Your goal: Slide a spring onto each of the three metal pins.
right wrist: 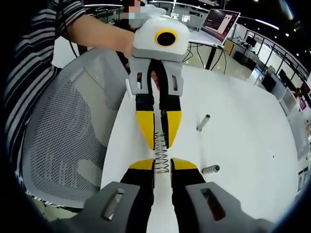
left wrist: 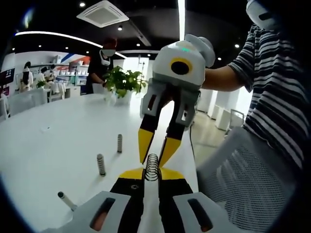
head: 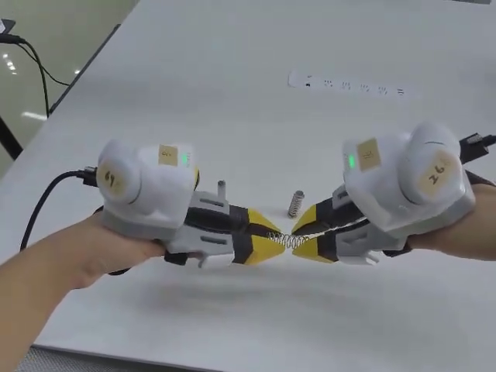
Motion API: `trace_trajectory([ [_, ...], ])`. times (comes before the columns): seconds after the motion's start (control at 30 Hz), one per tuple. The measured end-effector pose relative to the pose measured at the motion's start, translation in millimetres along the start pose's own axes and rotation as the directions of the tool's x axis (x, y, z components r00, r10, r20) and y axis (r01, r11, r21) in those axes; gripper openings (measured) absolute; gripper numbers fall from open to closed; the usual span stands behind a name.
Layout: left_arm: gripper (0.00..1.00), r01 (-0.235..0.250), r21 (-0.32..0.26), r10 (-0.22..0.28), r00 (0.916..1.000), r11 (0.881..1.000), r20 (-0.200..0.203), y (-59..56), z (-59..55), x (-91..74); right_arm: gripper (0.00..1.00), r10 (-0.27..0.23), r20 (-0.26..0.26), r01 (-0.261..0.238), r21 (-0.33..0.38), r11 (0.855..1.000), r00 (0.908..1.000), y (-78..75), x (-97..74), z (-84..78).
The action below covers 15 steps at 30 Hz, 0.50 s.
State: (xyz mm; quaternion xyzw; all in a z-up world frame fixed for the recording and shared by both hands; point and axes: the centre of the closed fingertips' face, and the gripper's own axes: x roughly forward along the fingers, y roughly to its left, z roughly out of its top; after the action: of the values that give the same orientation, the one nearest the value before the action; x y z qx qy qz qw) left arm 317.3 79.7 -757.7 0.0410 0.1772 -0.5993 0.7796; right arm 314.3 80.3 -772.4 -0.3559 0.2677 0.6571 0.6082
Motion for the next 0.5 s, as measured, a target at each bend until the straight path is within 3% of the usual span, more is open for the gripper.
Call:
trace_trajectory([
  [0.5, 0.02, 0.014, -0.012, -0.014, 0.9999, 1.0, -0.001, -2.5, 0.8, -1.2, 0.12, 0.001, -0.021, -0.001, 0.0, 1.0, 0.9998, 3.2, -0.4, -11.0],
])
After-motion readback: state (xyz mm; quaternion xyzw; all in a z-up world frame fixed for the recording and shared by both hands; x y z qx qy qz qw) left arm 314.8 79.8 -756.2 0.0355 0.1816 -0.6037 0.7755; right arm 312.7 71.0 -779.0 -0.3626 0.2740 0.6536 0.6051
